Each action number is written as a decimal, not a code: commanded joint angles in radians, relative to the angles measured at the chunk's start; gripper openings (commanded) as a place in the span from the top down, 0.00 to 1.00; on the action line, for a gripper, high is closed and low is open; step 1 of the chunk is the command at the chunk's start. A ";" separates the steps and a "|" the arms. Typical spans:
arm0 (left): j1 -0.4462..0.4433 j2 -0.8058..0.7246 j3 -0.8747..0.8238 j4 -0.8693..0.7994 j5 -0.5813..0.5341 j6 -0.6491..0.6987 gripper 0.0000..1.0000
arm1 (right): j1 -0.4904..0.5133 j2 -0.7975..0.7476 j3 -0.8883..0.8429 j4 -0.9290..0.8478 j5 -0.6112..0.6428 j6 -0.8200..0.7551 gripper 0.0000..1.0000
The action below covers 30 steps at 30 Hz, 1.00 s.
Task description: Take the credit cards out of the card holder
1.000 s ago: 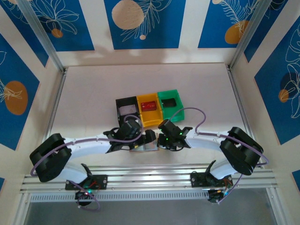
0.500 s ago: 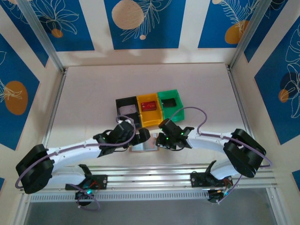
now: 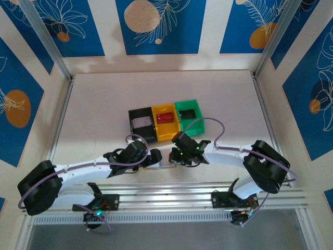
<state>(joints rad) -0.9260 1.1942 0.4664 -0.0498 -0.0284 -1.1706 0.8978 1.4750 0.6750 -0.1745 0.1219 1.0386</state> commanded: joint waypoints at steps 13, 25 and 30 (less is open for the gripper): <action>-0.010 0.062 -0.031 0.055 0.007 -0.047 0.01 | 0.024 0.052 0.035 0.034 -0.025 0.005 0.81; -0.015 0.096 -0.043 0.097 0.024 -0.061 0.01 | 0.030 0.053 0.035 0.085 -0.042 -0.009 0.81; -0.014 0.091 -0.046 0.097 0.022 -0.061 0.01 | 0.030 0.041 0.035 0.089 -0.041 -0.007 0.81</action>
<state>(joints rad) -0.9260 1.2541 0.4515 0.0196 -0.0349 -1.2068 0.9154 1.5162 0.6861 -0.1329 0.1196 1.0382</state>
